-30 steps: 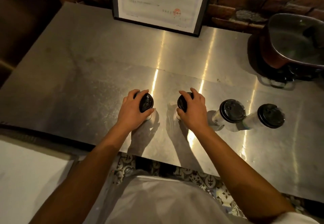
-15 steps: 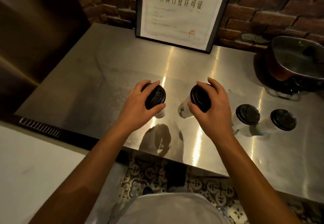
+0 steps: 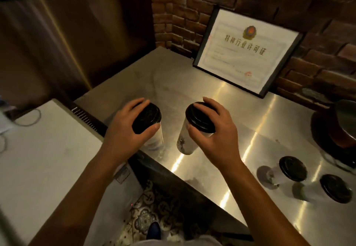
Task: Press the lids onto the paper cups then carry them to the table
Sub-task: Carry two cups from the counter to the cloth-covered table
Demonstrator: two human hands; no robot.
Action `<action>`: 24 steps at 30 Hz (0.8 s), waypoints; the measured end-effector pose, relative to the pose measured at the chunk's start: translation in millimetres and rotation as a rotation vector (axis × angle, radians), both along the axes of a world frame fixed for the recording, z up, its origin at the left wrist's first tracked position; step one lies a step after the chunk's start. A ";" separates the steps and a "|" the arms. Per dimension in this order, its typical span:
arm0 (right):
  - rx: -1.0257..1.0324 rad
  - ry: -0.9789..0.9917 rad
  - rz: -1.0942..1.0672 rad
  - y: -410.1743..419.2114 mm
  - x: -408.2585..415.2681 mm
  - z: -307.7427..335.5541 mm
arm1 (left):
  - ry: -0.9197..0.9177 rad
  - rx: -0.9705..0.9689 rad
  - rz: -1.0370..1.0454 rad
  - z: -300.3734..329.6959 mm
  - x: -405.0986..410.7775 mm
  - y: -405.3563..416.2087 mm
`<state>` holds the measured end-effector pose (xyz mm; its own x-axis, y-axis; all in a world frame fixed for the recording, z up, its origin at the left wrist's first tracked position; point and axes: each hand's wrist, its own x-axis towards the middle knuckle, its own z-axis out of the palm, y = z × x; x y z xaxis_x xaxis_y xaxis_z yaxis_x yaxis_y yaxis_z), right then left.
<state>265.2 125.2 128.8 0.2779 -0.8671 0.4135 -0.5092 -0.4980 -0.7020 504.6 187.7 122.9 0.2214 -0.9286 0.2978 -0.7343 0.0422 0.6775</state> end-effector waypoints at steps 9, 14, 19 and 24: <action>-0.037 -0.017 0.451 42.3 16.4 -4.4 | -0.014 -0.028 0.418 2.6 -28.3 127.4; 0.002 -0.015 0.690 88.2 33.3 -12.5 | 0.005 0.004 0.626 -8.2 -51.2 213.4; 0.008 -0.052 0.907 151.2 64.1 -9.9 | 0.032 -0.018 0.842 -5.8 -61.3 303.9; -0.038 -0.065 1.076 225.8 92.5 -2.0 | -0.001 -0.063 0.983 -4.1 -71.6 396.7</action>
